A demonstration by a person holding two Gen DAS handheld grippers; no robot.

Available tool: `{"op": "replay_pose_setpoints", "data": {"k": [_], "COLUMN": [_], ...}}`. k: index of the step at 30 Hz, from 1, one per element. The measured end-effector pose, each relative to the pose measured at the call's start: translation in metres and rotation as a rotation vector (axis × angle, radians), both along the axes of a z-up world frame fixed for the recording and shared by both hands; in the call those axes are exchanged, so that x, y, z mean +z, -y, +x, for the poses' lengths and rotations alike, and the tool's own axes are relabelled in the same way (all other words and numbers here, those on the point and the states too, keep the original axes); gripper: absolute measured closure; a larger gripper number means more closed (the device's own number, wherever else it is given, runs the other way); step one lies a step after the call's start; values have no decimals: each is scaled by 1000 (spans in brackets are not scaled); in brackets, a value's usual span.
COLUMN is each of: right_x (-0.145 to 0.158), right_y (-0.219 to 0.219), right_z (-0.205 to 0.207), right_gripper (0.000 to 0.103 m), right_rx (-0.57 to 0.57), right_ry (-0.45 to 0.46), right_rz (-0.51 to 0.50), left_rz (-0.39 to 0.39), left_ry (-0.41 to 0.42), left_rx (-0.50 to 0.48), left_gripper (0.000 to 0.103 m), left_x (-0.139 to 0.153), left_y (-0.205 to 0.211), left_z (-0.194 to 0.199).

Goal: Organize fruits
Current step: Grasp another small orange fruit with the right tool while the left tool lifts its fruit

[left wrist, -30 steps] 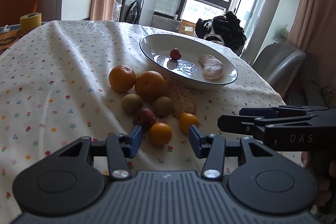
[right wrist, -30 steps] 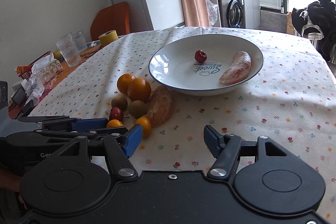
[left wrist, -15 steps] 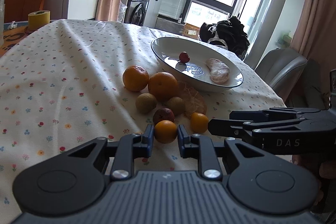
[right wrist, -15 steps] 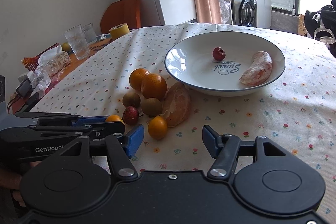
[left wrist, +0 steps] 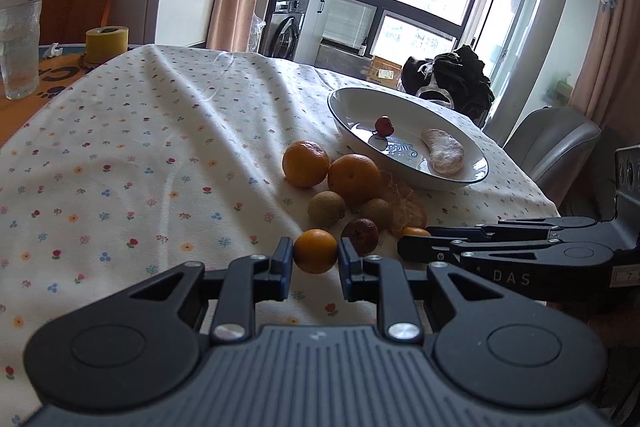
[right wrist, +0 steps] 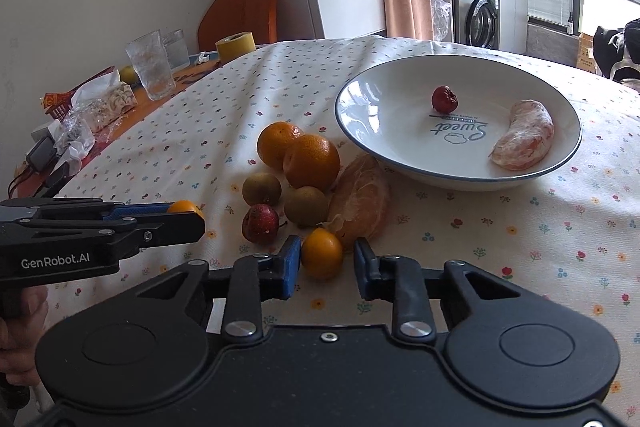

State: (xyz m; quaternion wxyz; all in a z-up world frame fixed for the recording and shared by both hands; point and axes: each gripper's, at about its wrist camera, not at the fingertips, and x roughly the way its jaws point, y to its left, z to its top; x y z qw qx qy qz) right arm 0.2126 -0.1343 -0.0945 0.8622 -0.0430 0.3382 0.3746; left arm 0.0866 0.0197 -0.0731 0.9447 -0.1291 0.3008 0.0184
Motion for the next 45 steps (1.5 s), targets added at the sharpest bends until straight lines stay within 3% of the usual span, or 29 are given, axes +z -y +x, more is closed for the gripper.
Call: {"op": "replay_pose_setpoints", "data": {"k": [28,45], "right_x": [64,86], "right_y": [31,50], "right_z": [-17,-13], "right_gripper": [82,82], "right_rx": [-53,-97], "right_ry": [119,180], "right_rz": [72,113], "left_rz": [27,47], "left_ry": [117,171], "left_rx": [30,44], "left_gripper": [81,81], "left_x": [49,74], "left_y": [-5,-6], "left_z": [-22,-17]}}
